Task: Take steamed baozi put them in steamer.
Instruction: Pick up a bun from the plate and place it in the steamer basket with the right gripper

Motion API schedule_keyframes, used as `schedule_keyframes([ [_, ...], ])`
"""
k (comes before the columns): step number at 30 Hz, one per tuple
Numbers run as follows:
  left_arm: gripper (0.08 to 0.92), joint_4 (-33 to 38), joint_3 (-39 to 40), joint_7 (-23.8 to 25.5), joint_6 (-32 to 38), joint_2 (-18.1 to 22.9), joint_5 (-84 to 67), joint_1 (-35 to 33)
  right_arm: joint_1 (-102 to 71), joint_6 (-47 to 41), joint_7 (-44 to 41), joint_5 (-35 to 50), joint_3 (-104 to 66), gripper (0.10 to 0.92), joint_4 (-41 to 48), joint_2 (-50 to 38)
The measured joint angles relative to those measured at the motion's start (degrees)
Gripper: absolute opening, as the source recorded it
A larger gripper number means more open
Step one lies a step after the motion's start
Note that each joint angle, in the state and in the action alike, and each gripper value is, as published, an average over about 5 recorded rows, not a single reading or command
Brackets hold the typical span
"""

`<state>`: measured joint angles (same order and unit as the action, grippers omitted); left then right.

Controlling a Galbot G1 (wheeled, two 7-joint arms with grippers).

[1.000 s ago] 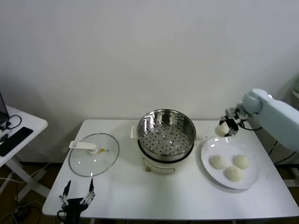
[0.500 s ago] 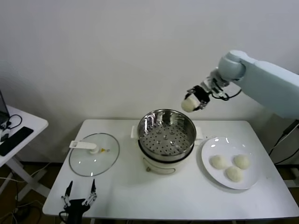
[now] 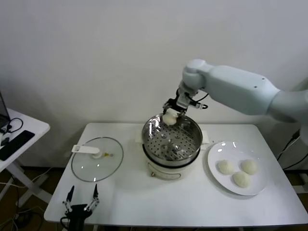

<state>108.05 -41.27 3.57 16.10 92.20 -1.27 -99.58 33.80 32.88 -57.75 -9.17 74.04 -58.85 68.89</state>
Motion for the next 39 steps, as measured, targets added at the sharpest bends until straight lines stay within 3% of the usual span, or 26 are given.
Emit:
schedule_keyframes([
  [20, 0.823, -2.5, -1.1, -0.1, 0.6, 0.0, -0.1, 1.5, -7.6, 9.9, 1.6, -7.5, -1.9, 0.671, 13.5, 7.0],
  [29, 0.823, -3.2, -1.2, -0.1, 1.0, 0.0, -0.1, 1.7, -8.6, 12.6, 2.4, -8.3, -3.4, 0.809, 17.9, 8.7],
  [39, 0.823, -2.6, -1.2, -0.1, 1.0, 0.0, 0.0, 1.1, -6.4, 12.6, 1.0, -3.9, -2.1, 0.823, 17.5, 7.6],
])
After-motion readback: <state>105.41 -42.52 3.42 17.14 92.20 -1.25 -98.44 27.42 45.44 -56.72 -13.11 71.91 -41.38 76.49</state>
